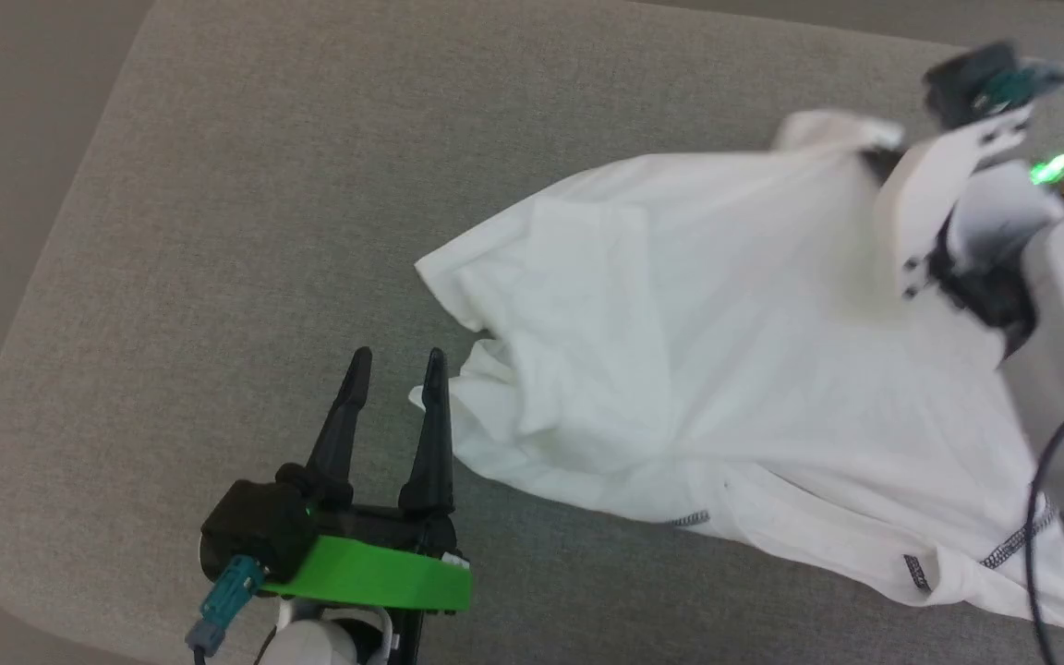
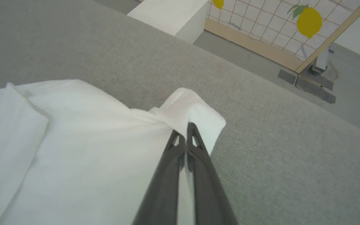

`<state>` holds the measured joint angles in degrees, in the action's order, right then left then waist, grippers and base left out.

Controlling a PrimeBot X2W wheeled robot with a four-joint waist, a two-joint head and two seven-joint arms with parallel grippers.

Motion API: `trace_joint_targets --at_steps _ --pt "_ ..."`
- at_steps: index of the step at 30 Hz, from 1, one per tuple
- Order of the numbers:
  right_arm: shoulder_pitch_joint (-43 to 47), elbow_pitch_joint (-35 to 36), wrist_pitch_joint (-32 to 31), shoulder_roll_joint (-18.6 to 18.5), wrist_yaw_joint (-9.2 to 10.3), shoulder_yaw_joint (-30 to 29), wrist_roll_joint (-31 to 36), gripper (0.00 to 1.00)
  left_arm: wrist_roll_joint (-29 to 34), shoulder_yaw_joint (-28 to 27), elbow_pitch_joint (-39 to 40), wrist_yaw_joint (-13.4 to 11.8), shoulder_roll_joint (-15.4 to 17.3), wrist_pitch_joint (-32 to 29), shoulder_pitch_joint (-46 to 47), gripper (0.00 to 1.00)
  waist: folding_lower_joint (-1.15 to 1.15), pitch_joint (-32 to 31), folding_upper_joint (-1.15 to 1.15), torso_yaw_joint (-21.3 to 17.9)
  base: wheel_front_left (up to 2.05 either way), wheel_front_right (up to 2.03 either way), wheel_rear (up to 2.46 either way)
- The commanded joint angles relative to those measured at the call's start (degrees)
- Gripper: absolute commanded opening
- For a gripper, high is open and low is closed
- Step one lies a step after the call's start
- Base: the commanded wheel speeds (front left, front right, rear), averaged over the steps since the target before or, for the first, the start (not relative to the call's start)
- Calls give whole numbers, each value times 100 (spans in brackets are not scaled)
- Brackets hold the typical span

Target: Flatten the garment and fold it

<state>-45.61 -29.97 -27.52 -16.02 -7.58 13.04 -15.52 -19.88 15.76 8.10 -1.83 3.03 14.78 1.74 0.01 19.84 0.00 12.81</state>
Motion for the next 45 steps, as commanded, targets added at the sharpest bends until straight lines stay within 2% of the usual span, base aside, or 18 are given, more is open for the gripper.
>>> trace_joint_targets --at_steps 1,7,11,12,13,14,15,19,24,30,34,38,42,45 --pt "-281 35 75 -143 9 -80 16 0 -50 19 -2 -28 -14 22 32 100 -1 -33 0 65 0 0 0" --pt "-857 119 148 -703 9 -332 299 0 -127 102 26 -59 -15 22 13 100 -1 109 0 285 0 0 0" --pt "-910 -146 342 -1062 9 -589 639 0 -174 225 1 -61 -15 22 86 100 -1 303 0 542 0 0 0" --pt "-885 -206 395 -1085 9 -660 699 5 -182 250 -4 -61 -15 22 107 100 -1 337 0 586 0 0 0" --pt "-856 -270 456 -1104 9 -735 770 20 -195 276 -9 -59 -15 22 130 100 -1 372 0 630 0 0 0" --pt "-815 -352 537 -1115 9 -799 877 82 -206 301 -22 -62 -15 22 158 100 -1 407 0 667 0 0 0" --pt "-784 -428 575 -1114 9 -860 973 100 -211 319 -32 -65 -15 22 181 100 -1 439 0 688 0 0 0" --pt "-698 -676 707 -970 9 -1040 1260 100 -234 372 -69 -97 -15 22 285 100 -1 531 0 686 0 0 0" --pt "-775 -775 1018 -809 9 -1104 1315 100 -202 344 -133 -116 -15 22 355 100 -1 404 0 479 0 0 0" --pt "-551 -432 1544 -609 9 -1498 929 100 -86 229 -208 -123 -15 22 272 100 -1 -44 0 193 0 0 0" --pt "60 221 1640 -486 9 -1798 587 100 40 85 -255 -104 -15 22 112 100 -1 -383 0 -17 0 0 0" --pt "1028 1251 1631 -315 9 -2185 371 100 144 -68 -280 -66 -5 22 -77 100 -1 -668 0 -205 0 0 0" --pt "2219 2529 1804 147 9 -2667 342 100 213 -181 -232 -25 19 22 -269 100 -1 -865 0 -371 0 0 0" --pt "3283 3405 2135 720 9 -2996 488 100 254 -259 -191 30 22 22 -406 100 -1 -963 0 -469 0 0 0"
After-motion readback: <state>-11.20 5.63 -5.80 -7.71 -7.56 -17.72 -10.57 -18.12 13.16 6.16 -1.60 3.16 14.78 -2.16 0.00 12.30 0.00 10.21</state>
